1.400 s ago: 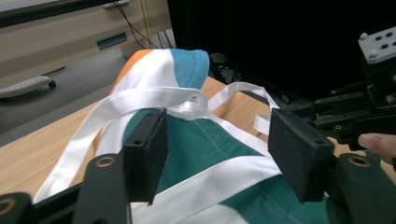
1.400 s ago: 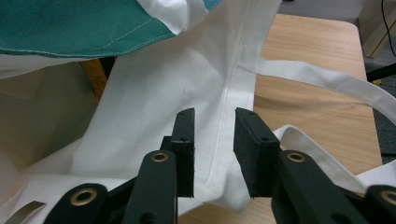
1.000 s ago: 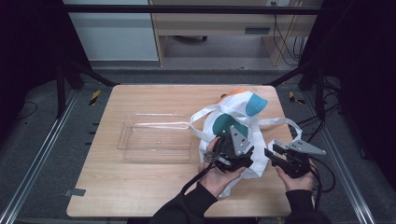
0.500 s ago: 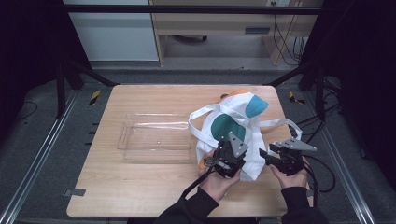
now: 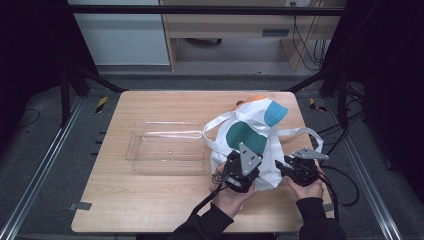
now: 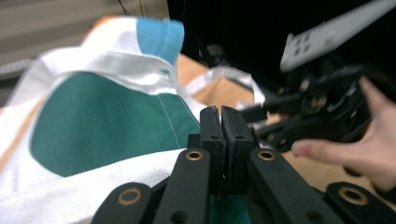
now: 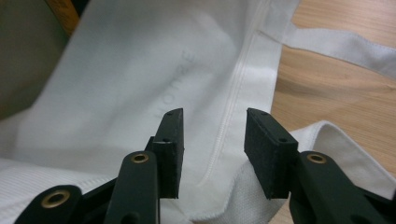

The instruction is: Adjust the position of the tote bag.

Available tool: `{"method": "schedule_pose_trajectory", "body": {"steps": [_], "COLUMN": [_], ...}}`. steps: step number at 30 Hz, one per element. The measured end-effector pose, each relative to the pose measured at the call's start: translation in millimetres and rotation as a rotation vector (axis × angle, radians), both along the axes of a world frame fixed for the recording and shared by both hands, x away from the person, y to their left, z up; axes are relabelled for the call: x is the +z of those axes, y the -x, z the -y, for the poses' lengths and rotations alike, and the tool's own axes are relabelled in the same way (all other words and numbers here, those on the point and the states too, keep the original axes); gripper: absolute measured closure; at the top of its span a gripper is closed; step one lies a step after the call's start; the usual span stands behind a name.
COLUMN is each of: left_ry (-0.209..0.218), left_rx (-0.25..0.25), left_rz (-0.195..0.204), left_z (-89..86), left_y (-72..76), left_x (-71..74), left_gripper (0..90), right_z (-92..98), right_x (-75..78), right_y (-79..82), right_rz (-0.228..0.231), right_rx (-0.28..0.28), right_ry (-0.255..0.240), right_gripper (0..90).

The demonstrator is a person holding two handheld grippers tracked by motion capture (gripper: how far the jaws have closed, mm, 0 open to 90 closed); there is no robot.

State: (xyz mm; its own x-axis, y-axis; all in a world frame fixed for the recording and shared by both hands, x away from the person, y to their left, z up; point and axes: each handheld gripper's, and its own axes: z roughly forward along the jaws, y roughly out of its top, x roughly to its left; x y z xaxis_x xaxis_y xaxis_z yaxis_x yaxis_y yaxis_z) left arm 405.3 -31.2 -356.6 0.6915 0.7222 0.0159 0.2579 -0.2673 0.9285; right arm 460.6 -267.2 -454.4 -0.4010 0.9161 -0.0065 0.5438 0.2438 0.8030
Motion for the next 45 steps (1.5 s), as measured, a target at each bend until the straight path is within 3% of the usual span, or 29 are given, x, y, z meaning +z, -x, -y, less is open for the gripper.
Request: {"method": "schedule_pose_trajectory", "body": {"steps": [7, 15, 17, 21, 25, 28, 30, 33, 35, 39, 41, 45], "left_ry": [0.056, 0.058, 0.058, 0.056, 0.064, 0.085, 0.105, 0.131, 0.137, 0.124, 0.117, 0.093], "left_rx": [-0.006, -0.02, -0.021, -0.022, -0.015, -0.002, 0.006, 0.006, 0.004, -0.014, -0.023, -0.027], "left_rz": [0.001, 0.024, 0.023, 0.03, 0.04, 0.044, 0.038, 0.012, -0.004, -0.005, 0.002, 0.015], "left_z": [-12.4, -6.8, -5.6, -4.8, -9.0, -17.3, -25.2, -37.3, -40.3, -37.2, -34.3, -29.0], "left_y": [0.7, 2.4, 2.3, 3.3, 3.9, 4.0, 3.9, 3.3, 3.0, 6.3, 8.6, 12.8], "left_x": [2.7, 7.3, 7.2, 6.4, 7.9, 8.9, 7.9, 2.8, -2.6, -11.1, -13.8, -17.2], "left_gripper": [88.7, 88.9, 88.8, 88.9, 88.8, 88.8, 88.8, 88.7, 88.7, 88.6, 88.6, 88.4], "right_z": [11.6, 15.2, 14.9, 15.4, 17.0, 17.7, 21.1, 30.7, 31.8, 19.3, 13.6, 4.7], "right_x": [-6.7, -13.4, -15.0, -18.4, -14.0, -8.7, -4.6, -0.4, -1.0, 8.7, 15.5, 24.7], "right_y": [-5.3, -15.3, -16.5, -17.3, -15.1, -12.8, -9.8, -5.9, -4.6, 0.0, 3.6, 7.6], "right_rz": [-0.027, -0.048, -0.068, -0.139, -0.149, -0.118, -0.091, -0.07, -0.069, 0.02, 0.068, 0.115], "right_rx": [-0.042, -0.02, -0.018, -0.018, -0.027, -0.054, -0.087, -0.119, -0.1, 0.001, 0.043, 0.08], "right_ry": [-0.015, -0.083, -0.069, -0.023, -0.011, 0.0, 0.033, -0.004, -0.02, -0.1, -0.142, -0.182], "right_gripper": [61.4, 56.5, 63.8, 88.7, 90.0, 90.0, 90.0, 90.0, 90.0, 90.0, 83.9, 79.7]}}
